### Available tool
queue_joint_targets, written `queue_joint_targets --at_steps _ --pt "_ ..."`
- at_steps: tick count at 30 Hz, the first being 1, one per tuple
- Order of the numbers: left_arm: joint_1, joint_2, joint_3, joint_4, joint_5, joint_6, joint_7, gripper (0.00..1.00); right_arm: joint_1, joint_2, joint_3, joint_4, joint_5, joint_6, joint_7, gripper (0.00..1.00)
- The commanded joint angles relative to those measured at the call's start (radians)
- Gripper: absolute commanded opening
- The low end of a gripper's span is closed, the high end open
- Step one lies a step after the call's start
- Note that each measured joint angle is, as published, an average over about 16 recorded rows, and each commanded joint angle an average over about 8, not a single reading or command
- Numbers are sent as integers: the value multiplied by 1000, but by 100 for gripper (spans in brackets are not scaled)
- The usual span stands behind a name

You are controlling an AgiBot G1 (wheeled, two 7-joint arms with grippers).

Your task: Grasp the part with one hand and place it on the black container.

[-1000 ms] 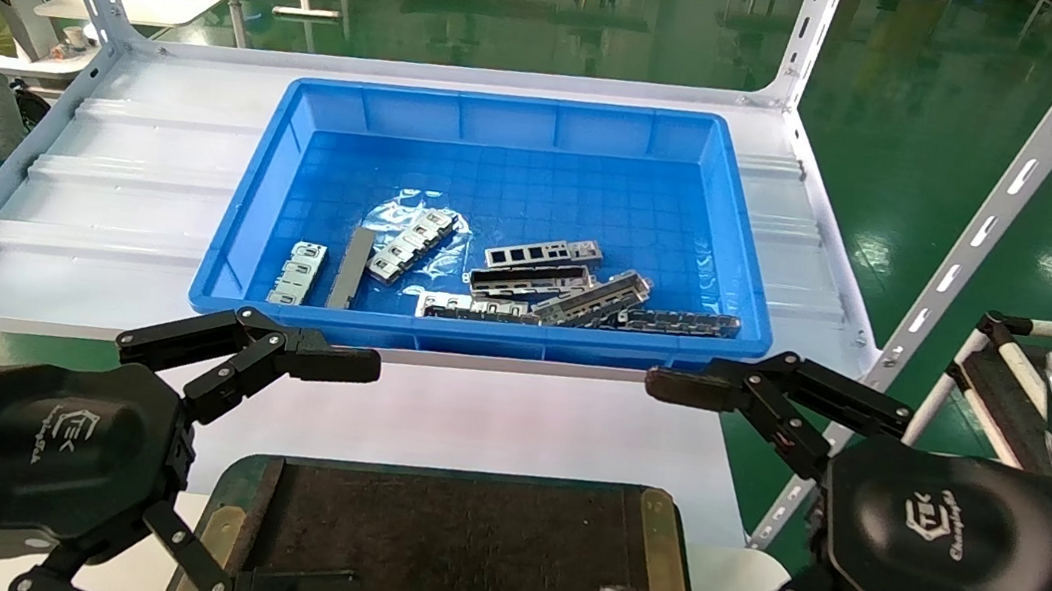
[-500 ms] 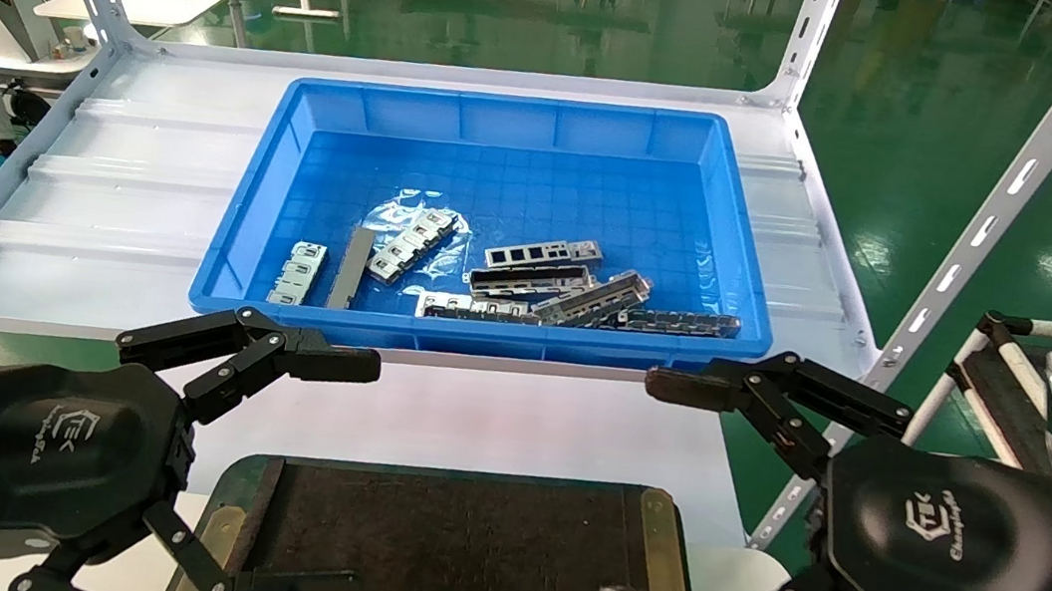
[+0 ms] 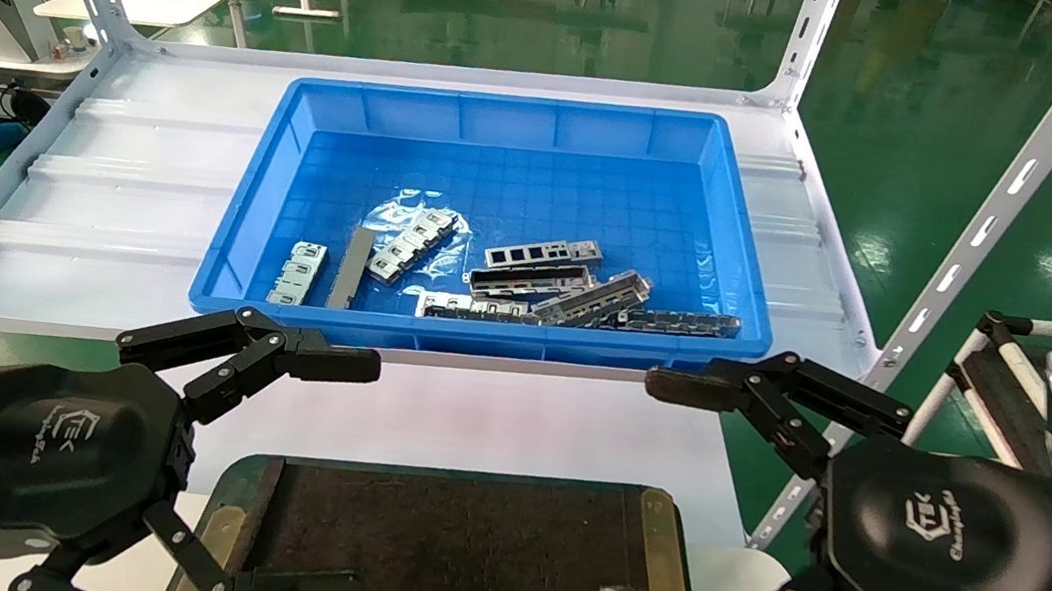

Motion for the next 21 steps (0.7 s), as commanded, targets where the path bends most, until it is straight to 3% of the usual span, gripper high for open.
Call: queue_joint_targets --at_steps 1,21 --pt "0 0 0 0 0 0 0 100 0 0 0 0 0 0 0 100" --pt "-13 15 3 18 16 -12 14 100 0 0 0 0 0 0 0 100"
